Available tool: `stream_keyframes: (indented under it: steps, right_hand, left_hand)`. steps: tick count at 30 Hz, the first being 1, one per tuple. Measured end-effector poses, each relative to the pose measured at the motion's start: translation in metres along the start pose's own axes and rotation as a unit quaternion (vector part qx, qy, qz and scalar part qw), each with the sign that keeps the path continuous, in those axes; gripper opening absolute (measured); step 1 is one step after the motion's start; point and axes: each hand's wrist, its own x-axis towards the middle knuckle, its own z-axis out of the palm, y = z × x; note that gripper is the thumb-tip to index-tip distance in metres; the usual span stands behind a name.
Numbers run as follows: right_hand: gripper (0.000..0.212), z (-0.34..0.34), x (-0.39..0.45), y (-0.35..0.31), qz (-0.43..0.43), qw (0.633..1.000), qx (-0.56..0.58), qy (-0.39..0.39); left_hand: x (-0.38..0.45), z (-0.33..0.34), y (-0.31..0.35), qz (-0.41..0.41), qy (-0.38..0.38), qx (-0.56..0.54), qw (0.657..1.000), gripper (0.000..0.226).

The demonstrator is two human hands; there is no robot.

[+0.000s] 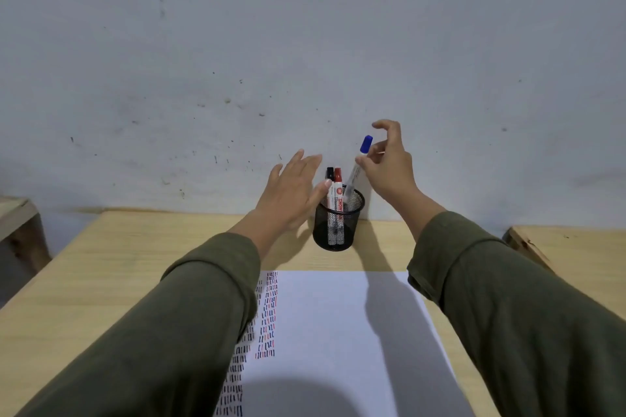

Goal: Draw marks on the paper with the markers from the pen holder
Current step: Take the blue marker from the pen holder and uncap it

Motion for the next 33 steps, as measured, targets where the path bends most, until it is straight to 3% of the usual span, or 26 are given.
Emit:
stream_keyframes:
  steps: [4, 9, 16, 21, 24, 29, 33]
  right_hand:
    - [0.056, -0.017, -0.011, -0.034, -0.016, 0.999, 0.044, 0.014]
    - [0.053, -0.030, -0.057, -0.063, -0.032, 0.990, 0.119, -0.070]
    - [0.050, -0.039, -0.115, -0.071, -0.038, 0.983, 0.107, -0.145]
    - [0.040, -0.054, -0.135, -0.081, -0.025, 0.985, 0.015, -0.170]
    - [0.032, -0.065, -0.141, -0.087, -0.015, 0.987, 0.016, -0.161]
    - [0.034, -0.071, -0.147, -0.096, 0.005, 0.980, 0.162, -0.117]
    - [0.039, -0.062, -0.151, -0.106, 0.032, 0.946, 0.309, -0.090]
  left_hand:
    - [-0.005, -0.033, 0.014, 0.014, 0.065, -0.026, 0.997, 0.049]
    - [-0.030, -0.064, 0.040, 0.090, 0.165, -0.107, 0.976, 0.048]
    - [-0.077, -0.074, 0.048, 0.086, 0.145, -0.070, 0.983, 0.024]
    - [-0.107, -0.079, 0.051, 0.051, 0.141, -0.076, 0.986, 0.021]
    - [-0.118, -0.087, 0.049, 0.005, 0.168, -0.097, 0.981, 0.022]
    - [-0.130, -0.095, 0.046, -0.069, 0.185, -0.172, 0.965, 0.023]
    - [-0.134, -0.097, 0.056, -0.076, 0.182, -0.211, 0.957, 0.023]
